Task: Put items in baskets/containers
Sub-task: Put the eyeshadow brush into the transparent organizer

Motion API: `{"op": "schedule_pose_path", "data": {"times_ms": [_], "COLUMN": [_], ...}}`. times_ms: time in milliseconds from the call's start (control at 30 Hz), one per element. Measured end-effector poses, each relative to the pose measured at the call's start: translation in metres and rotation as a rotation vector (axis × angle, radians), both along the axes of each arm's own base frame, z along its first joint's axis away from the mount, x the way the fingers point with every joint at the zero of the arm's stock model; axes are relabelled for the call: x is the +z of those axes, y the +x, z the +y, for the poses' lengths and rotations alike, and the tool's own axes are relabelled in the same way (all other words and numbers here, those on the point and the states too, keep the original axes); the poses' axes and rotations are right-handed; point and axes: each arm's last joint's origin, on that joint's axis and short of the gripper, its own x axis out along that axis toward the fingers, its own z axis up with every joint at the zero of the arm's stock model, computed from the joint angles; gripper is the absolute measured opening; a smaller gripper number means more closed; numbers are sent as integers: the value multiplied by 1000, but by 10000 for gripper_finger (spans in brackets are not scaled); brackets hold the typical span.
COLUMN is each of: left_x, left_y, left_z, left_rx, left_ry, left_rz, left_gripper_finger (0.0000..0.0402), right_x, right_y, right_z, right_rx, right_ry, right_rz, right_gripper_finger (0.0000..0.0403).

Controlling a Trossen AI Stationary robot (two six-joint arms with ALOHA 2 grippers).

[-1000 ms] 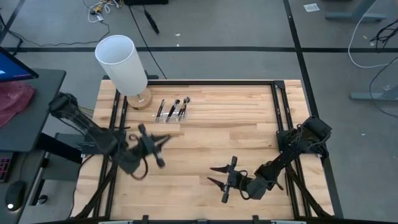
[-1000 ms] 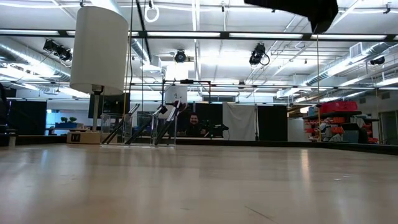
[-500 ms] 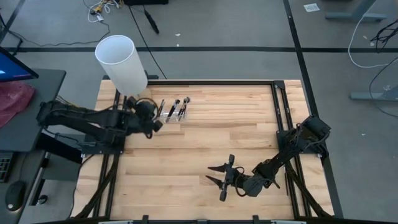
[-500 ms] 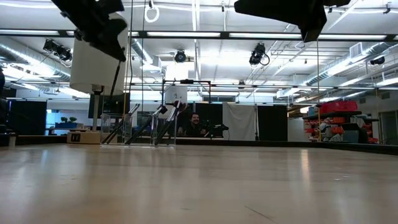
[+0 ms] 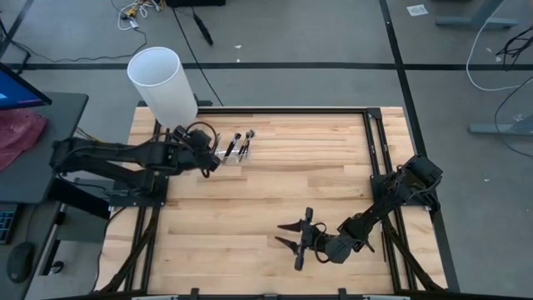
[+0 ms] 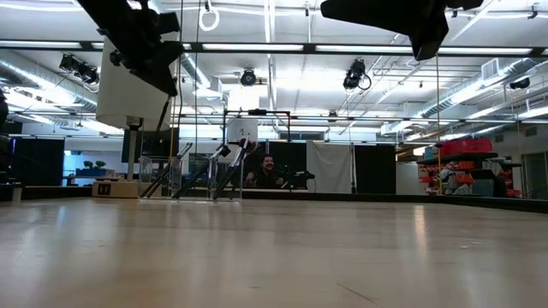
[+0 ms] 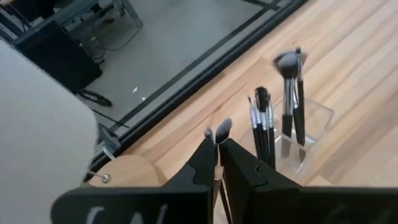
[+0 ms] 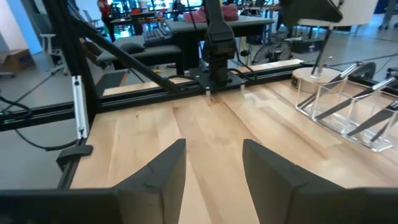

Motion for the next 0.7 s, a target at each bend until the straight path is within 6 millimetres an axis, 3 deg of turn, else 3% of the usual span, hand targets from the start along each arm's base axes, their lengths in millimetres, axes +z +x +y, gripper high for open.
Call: {"op": "schedule_pose_path", "data": {"times_ms": [400,700], "left_x": [-12,-22], "left_y": [17,26], "left_z": [0,12], "left_rx": [-28,-30], "left_ry": [-14,-123], "left_rz": [38,49], "left_gripper_finger": [16,16], "right_x": [-1,-2], "right_y": [0,-1], "right_z": [1,1], "right_rx": [20,18], "right_ry": [5,17], "right_rz": [9,16], "right_gripper_finger": [159,159]}}
